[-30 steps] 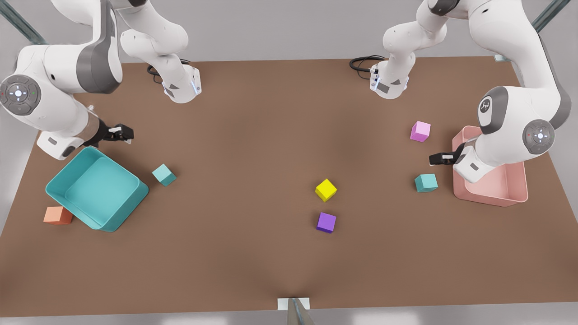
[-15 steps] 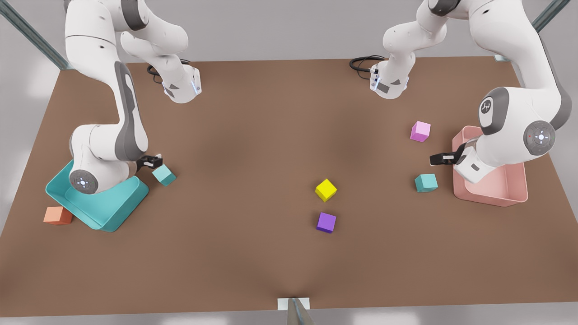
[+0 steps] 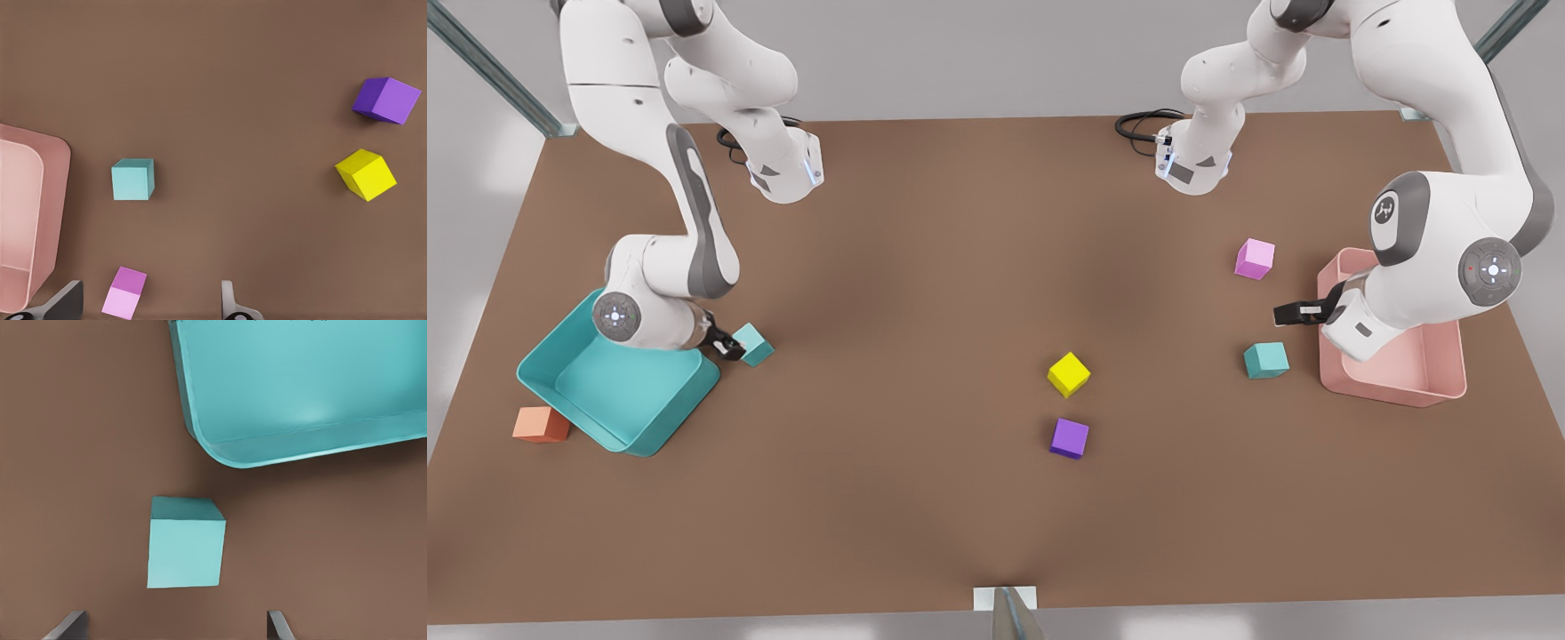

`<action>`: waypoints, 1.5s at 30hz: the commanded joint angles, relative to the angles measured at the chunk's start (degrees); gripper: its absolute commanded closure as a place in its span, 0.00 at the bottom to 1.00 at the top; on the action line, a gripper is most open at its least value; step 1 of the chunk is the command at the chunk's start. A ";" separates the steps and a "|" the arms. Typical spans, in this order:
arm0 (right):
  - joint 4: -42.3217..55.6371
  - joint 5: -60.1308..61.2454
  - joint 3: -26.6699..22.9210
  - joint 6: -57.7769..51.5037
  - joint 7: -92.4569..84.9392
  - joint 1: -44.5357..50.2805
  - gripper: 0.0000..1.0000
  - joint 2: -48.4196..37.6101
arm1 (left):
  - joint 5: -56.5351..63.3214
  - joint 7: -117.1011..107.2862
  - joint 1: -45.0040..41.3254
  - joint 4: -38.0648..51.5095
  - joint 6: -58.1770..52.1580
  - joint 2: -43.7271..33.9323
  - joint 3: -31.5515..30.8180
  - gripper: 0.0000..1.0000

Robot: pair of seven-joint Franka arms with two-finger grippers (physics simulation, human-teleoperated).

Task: Stack the two blue cubes on top of each other

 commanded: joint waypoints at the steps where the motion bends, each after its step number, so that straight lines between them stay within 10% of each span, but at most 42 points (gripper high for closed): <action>1: -1.02 0.01 -0.01 16.76 22.17 0.01 0.00 0.32 | 0.04 -0.14 0.00 0.03 -0.03 -0.06 -0.04 0.00; 45: -10.60 6.51 0.78 18.78 -6.83 -1.75 0.00 3.84 | 0.13 -0.23 0.26 -0.15 -0.03 0.02 -0.04 0.00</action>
